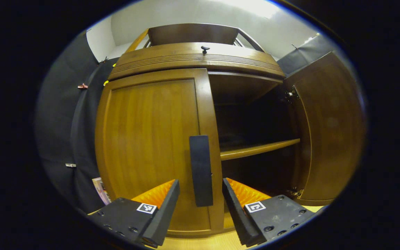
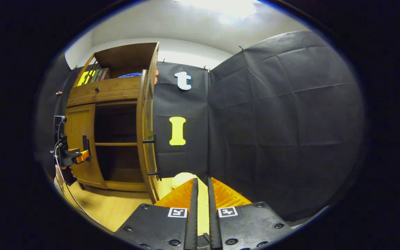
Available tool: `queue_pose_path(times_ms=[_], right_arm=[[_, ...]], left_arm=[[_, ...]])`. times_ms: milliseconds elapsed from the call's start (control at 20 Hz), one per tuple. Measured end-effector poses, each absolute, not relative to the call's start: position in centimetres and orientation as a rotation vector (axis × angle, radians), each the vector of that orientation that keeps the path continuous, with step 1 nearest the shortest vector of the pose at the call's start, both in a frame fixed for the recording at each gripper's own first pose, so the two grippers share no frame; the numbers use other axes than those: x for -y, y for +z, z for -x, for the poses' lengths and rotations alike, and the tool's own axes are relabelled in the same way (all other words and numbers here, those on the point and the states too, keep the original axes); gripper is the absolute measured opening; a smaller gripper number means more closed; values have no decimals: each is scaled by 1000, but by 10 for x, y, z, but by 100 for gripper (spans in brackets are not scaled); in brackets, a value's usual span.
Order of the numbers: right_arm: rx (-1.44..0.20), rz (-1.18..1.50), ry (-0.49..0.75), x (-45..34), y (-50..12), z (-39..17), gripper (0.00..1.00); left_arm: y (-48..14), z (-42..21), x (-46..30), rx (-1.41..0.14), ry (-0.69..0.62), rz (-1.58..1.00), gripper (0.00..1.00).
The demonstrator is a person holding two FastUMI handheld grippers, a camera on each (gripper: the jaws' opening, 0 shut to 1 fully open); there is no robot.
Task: Open the right door of the double-door shoe cabinet with the right hand, and open the left door with the left hand.
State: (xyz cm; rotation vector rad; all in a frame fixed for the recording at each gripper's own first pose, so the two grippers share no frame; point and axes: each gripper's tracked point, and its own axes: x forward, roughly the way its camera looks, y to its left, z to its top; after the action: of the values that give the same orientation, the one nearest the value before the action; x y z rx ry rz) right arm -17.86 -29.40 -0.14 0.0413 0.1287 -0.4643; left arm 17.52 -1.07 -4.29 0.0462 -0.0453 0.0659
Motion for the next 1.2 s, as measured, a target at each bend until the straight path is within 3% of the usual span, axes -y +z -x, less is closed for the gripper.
queue_pose_path(times_ms=[100, 150, 200, 250, 350, 400, 450, 500, 550, 650, 850, 900, 950, 1050, 1100, 1150, 1200], right_arm=[[-144, -54, -475, 297, -5, 180, 19], [-146, -53, -480, 298, -7, 181, 12], [-149, -52, -487, 302, -9, 183, 22], [-154, -55, -494, 305, -9, 188, 22], [-160, -76, -499, 308, -11, 187, 22], [-161, -93, -496, 307, -11, 187, 12], [-163, -110, -491, 306, -12, 187, 22], [-169, -133, -467, 301, -13, 185, 31], [-172, -142, -461, 299, -17, 182, 31], [-174, -135, -457, 294, -15, 184, 51], [-167, -127, -384, 267, -9, 185, 55], [-169, -118, -366, 259, -7, 186, 67], [-168, -102, -360, 256, -6, 189, 64], [-170, -80, -357, 251, -3, 190, 84], [-169, -81, -358, 249, -2, 190, 84], [-164, -84, -356, 246, 0, 190, 90], [-157, -82, -353, 243, 3, 189, 87]], left_arm=[[-49, -193, 9, 38, 84, -53, 78], [-55, -201, 9, 30, 91, -51, 78], [-60, -208, 10, 20, 96, -45, 72], [-64, -200, 15, 15, 77, -22, 72], [-52, -210, 14, 74, 84, 13, 58], [-53, -208, 12, 71, 86, 25, 51], [-56, -207, 8, 66, 76, 53, 48], [-55, -208, 8, 59, 47, 85, 38], [-58, -205, 9, 32, 17, 118, 37], [-59, -199, 9, 3, -13, 135, 36], [-53, -170, 9, 4, -43, 96, 34], [-52, -159, 9, 3, -52, 98, 32], [-51, -147, 6, 0, -62, 97, 33], [-49, -120, 1, -8, -77, 95, 34], [-47, -107, -3, -11, -80, 91, 33], [-46, -93, -9, -9, -77, 84, 33], [-45, -81, -14, -9, -73, 76, 33]])
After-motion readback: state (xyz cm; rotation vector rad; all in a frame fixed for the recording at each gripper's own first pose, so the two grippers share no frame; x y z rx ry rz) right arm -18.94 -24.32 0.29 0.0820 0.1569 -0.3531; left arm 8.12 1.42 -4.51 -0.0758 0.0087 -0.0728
